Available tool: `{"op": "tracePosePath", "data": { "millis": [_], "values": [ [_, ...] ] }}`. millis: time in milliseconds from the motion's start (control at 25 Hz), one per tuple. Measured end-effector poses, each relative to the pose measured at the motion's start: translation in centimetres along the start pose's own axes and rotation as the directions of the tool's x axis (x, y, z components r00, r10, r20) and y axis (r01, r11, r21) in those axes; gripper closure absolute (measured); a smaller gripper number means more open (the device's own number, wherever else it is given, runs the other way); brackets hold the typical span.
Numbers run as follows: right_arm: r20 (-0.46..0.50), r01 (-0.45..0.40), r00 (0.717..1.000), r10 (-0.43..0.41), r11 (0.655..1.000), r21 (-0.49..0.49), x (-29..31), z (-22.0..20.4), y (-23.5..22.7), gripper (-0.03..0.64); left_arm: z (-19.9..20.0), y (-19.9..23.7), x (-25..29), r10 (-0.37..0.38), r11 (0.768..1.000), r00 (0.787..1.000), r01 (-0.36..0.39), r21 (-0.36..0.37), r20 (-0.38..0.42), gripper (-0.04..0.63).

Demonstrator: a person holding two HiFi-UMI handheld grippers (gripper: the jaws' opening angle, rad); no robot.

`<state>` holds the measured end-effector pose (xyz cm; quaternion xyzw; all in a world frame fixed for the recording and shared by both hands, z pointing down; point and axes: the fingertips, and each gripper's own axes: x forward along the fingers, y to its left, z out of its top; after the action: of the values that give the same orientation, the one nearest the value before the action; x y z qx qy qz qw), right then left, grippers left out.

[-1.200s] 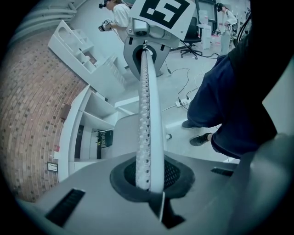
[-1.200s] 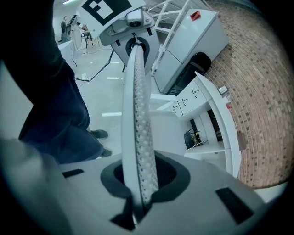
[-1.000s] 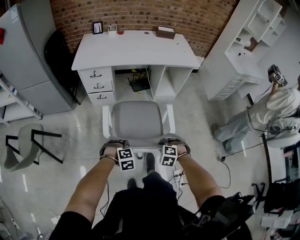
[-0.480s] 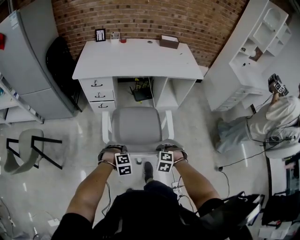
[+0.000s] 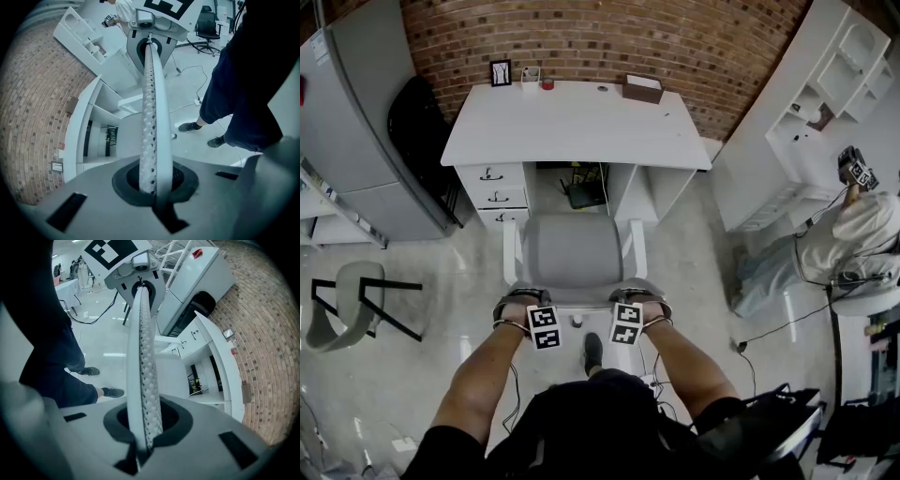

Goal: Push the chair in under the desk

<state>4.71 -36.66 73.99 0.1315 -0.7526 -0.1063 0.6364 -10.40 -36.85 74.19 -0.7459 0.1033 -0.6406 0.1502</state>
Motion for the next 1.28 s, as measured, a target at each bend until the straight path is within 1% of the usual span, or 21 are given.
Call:
{"op": "tracePosePath", "data": {
  "millis": [160,320,520,1280],
  "values": [
    [0.001,0.005,1.0,-0.005,1.0,-0.006,0.5,-0.3,-1.6,0.584,0.1,1.6,0.7,0.014,1.0,1.0,-0.014,-0.003,-0.007,0.583],
    [0.005,0.003,1.0,-0.003,1.0,-0.009,1.0,-0.6,-3.0,0.584,0.1,2.9,1.4,0.006,1.0,1.0,-0.006,-0.014,-0.024,0.583],
    [0.006,0.002,1.0,-0.001,1.0,-0.012,1.6,-0.9,-4.8,0.584,0.2,4.7,2.2,0.02,1.0,0.999,-0.02,-0.017,-0.041,0.583],
    [0.015,-0.001,1.0,0.001,0.999,-0.033,3.8,-3.3,-12.3,0.584,1.8,11.7,5.2,0.016,0.999,0.998,-0.018,-0.037,-0.056,0.584]
  ]
}}
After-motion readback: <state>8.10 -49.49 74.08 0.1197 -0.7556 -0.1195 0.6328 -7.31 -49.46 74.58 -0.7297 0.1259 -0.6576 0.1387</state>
